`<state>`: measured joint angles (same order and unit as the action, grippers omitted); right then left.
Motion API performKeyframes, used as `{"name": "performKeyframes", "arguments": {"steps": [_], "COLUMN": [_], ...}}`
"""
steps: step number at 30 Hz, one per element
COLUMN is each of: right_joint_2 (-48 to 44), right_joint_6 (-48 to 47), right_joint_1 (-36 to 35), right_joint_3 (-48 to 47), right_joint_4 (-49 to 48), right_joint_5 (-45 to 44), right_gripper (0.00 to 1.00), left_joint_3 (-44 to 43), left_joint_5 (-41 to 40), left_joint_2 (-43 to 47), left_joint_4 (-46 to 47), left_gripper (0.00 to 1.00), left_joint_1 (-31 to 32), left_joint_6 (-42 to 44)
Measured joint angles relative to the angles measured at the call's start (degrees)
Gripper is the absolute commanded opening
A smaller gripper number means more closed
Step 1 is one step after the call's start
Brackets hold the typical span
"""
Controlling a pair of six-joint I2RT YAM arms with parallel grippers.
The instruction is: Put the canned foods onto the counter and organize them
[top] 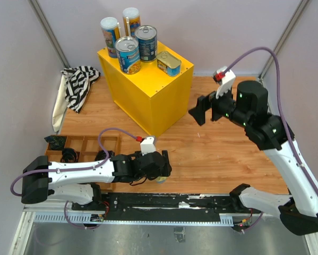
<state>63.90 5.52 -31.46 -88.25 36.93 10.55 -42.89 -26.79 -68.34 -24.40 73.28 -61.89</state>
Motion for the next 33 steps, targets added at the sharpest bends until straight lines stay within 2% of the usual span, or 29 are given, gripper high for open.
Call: {"name": "performKeyframes", "arguments": {"steps": [6,12,16,25,33], "right_joint_2": [-12.04,-21.9,-25.03,-22.1,-13.57], "right_joint_6": [2.25,6.88,10.47,15.43,18.25], "right_joint_1": [-8.52,-18.97,-27.5,-42.18,-44.35], "right_joint_3": [15.13,31.87,42.49,52.96,55.95], "right_joint_4": [-1.25,-5.33,-8.7,-18.71,-27.78], "right_joint_5": [-5.38,-13.49,-21.22,-37.11,-39.1], "right_gripper": [0.93,0.88,0.88,0.89,0.89], "left_joint_3": [1.99,4.44,5.11,5.11,8.0], "left_joint_5": [0.98,-0.37,-2.36,-6.29,-7.02], "left_joint_2": [0.7,6.47,10.95,15.32,18.29], "left_joint_4": [-0.79,-2.93,-4.68,-8.98,-9.53], "left_gripper": [0.99,0.99,0.99,0.98,0.98], "left_joint_1": [0.0,-0.02,-0.02,-0.22,-1.38], "left_joint_6": [-4.85,-11.39,-15.39,-20.83,-21.94]}}
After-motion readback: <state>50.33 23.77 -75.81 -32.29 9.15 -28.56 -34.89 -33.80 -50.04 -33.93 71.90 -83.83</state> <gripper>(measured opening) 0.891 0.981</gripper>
